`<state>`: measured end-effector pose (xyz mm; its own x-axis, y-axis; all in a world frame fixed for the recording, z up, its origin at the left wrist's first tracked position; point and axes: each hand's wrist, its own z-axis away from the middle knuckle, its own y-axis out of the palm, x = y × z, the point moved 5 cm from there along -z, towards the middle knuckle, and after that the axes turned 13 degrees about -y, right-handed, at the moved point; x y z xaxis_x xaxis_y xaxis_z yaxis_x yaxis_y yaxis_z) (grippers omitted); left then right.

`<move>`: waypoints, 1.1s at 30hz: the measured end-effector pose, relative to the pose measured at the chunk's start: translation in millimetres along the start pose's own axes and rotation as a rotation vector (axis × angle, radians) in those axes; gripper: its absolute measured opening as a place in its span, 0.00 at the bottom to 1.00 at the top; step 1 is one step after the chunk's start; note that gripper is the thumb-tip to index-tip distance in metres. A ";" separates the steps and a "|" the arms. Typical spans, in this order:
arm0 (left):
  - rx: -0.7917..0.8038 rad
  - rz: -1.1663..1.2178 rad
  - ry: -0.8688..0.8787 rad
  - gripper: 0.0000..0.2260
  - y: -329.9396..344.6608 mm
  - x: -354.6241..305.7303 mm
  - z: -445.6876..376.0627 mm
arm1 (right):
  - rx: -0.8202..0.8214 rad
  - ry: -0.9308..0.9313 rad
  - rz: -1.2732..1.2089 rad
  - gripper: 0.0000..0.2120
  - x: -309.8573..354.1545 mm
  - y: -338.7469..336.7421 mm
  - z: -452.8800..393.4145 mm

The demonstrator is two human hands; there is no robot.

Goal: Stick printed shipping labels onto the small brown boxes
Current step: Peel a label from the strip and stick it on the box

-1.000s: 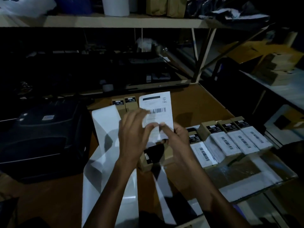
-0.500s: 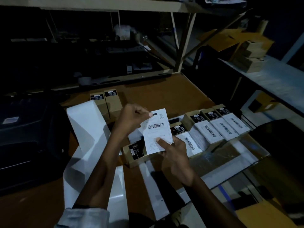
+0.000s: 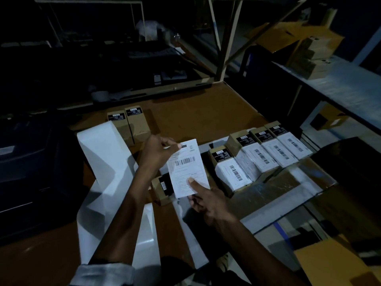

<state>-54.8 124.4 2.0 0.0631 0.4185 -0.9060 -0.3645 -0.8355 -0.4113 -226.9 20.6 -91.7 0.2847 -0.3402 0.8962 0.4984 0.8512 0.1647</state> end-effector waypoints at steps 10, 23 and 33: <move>0.048 0.122 -0.199 0.07 17.7 28.4 1.4 | -0.224 -0.027 -0.192 0.33 -13.8 -13.1 -1.0; 0.141 0.125 -0.343 0.07 24.8 45.9 -9.6 | -0.324 -0.035 -0.250 0.10 -9.6 -12.7 11.1; 0.139 0.101 -0.448 0.12 27.6 56.9 -13.5 | -0.381 -0.063 -0.260 0.09 -7.8 -4.2 20.6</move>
<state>-48.8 120.3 -62.2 -0.3746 0.4751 -0.7962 -0.4708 -0.8373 -0.2781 -248.1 28.0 -90.9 0.0662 -0.4880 0.8703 0.8153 0.5292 0.2347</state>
